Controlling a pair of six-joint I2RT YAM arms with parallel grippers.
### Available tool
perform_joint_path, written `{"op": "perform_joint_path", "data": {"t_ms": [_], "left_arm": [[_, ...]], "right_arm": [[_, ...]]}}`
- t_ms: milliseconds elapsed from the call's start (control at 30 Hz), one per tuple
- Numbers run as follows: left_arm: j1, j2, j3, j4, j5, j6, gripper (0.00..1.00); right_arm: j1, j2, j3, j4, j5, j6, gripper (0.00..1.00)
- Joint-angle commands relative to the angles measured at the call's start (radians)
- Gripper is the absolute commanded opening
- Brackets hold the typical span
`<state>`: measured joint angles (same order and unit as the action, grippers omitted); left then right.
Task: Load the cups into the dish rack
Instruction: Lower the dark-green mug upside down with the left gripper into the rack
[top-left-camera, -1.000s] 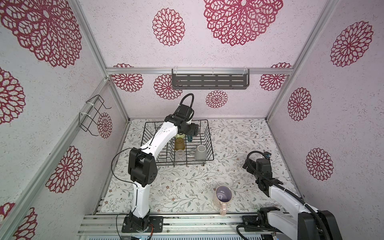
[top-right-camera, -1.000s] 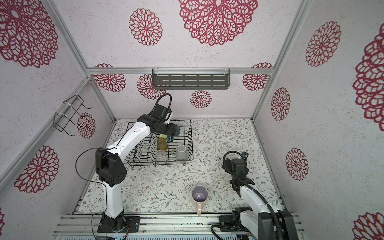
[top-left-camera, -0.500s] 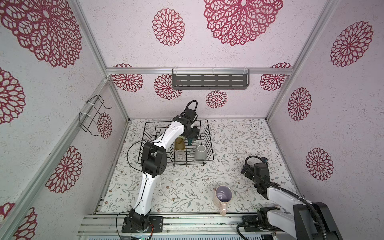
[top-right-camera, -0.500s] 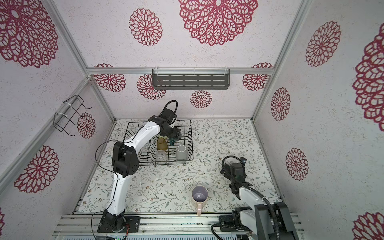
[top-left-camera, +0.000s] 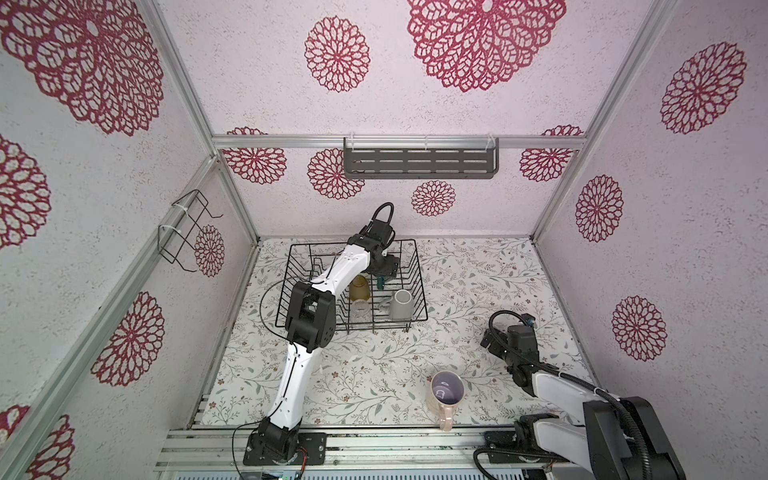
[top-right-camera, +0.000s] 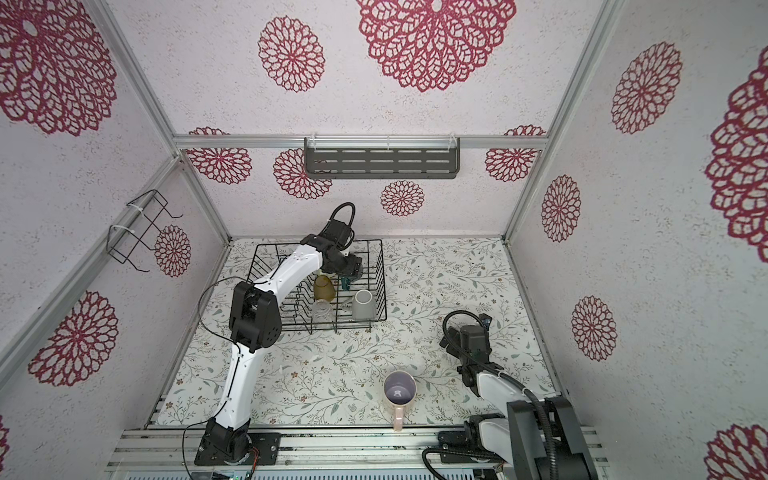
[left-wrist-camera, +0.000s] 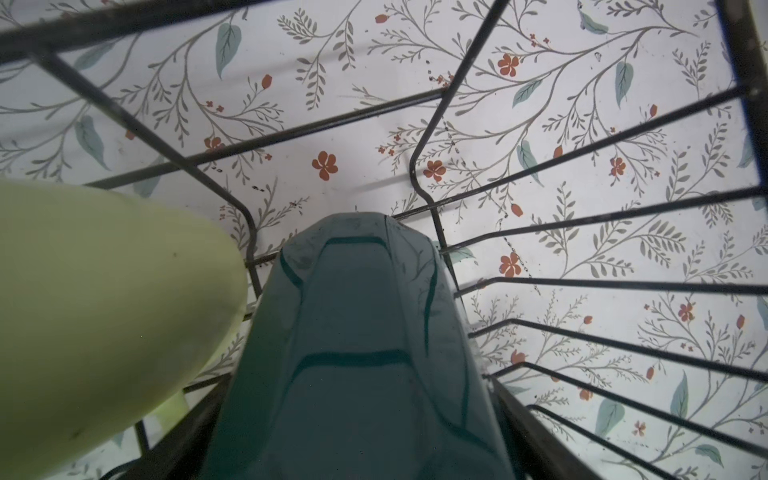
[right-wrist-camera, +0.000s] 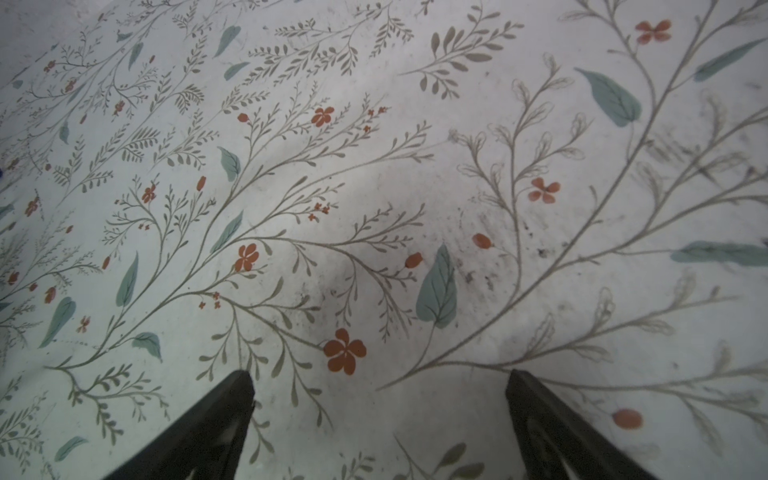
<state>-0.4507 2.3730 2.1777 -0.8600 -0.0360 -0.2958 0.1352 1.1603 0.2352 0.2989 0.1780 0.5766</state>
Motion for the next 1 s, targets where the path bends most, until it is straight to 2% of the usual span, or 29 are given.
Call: {"op": "perform_joint_path", "data": {"t_ms": [0, 233, 267, 300, 600, 967], "left_arm": [[0.005, 0.000, 0.030, 0.096, 0.007, -0.009, 0.79], [0.006, -0.001, 0.034, 0.133, 0.034, -0.029, 0.82], [0.005, -0.001, 0.034, 0.134, 0.033, -0.031, 0.91], [0.005, -0.001, 0.034, 0.134, 0.034, -0.031, 0.94], [0.006, -0.005, 0.031, 0.124, 0.034, -0.031, 0.93], [0.006, -0.012, 0.029, 0.148, 0.051, -0.032, 0.82]], "right_arm": [[-0.002, 0.015, 0.024, -0.001, -0.020, 0.014, 0.97], [0.000, 0.029, 0.032, -0.003, -0.023, 0.012, 0.98], [-0.001, 0.029, 0.030, -0.004, -0.025, 0.011, 0.98], [-0.001, 0.030, 0.031, -0.004, -0.025, 0.011, 0.98], [-0.002, 0.041, 0.036, -0.004, -0.032, 0.010, 0.97], [0.000, 0.054, 0.045, -0.007, -0.035, 0.007, 0.96]]}}
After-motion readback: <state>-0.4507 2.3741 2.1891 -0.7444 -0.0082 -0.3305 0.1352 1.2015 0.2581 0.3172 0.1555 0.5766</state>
